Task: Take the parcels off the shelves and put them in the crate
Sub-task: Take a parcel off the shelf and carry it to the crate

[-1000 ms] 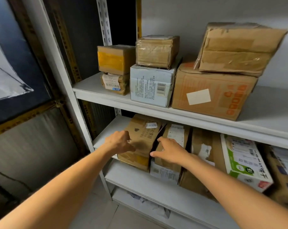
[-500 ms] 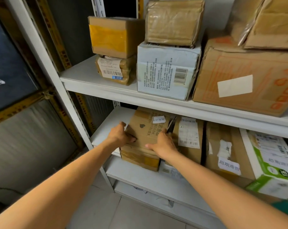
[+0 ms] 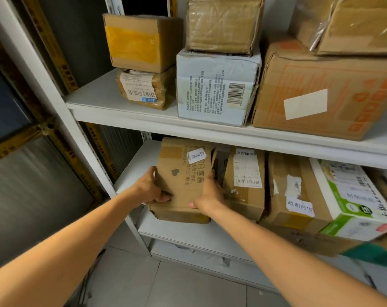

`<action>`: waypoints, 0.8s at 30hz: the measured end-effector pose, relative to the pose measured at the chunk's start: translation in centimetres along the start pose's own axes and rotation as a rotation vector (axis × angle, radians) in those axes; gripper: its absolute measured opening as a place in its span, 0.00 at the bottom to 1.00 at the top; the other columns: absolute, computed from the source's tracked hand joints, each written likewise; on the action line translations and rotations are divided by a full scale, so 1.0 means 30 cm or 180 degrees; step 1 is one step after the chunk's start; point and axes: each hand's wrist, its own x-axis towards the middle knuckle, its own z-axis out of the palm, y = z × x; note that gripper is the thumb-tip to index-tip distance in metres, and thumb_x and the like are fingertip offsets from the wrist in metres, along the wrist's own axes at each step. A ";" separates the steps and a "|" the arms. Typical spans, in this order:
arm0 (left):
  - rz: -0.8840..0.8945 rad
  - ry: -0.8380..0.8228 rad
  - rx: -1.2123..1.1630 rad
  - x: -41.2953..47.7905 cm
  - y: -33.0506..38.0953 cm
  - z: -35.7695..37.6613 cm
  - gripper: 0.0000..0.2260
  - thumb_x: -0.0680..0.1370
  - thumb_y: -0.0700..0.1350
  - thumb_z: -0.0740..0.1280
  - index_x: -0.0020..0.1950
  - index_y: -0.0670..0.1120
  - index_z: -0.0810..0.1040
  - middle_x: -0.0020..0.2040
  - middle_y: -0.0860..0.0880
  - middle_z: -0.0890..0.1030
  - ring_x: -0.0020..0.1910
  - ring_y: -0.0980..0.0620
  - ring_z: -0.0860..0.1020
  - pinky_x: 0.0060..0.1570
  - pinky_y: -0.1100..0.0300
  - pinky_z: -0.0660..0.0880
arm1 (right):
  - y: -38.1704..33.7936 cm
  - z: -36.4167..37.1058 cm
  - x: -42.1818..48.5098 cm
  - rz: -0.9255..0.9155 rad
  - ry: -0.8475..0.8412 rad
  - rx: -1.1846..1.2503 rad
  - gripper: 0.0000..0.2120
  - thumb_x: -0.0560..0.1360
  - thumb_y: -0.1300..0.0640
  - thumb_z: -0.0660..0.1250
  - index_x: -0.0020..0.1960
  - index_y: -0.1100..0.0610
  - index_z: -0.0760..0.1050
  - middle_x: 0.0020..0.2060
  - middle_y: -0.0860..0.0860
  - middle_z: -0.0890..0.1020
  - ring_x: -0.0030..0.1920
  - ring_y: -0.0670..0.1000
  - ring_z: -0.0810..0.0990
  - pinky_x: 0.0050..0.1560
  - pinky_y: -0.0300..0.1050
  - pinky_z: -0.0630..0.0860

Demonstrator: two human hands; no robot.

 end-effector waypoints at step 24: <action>0.0831 0.0958 -0.0778 -0.881 -0.065 0.239 0.45 0.67 0.39 0.78 0.76 0.52 0.55 0.52 0.48 0.77 0.53 0.48 0.78 0.55 0.48 0.78 | 0.281 -0.201 -0.644 -0.1787 -0.0035 0.0334 0.51 0.63 0.66 0.79 0.76 0.52 0.53 0.68 0.51 0.70 0.69 0.52 0.67 0.69 0.55 0.69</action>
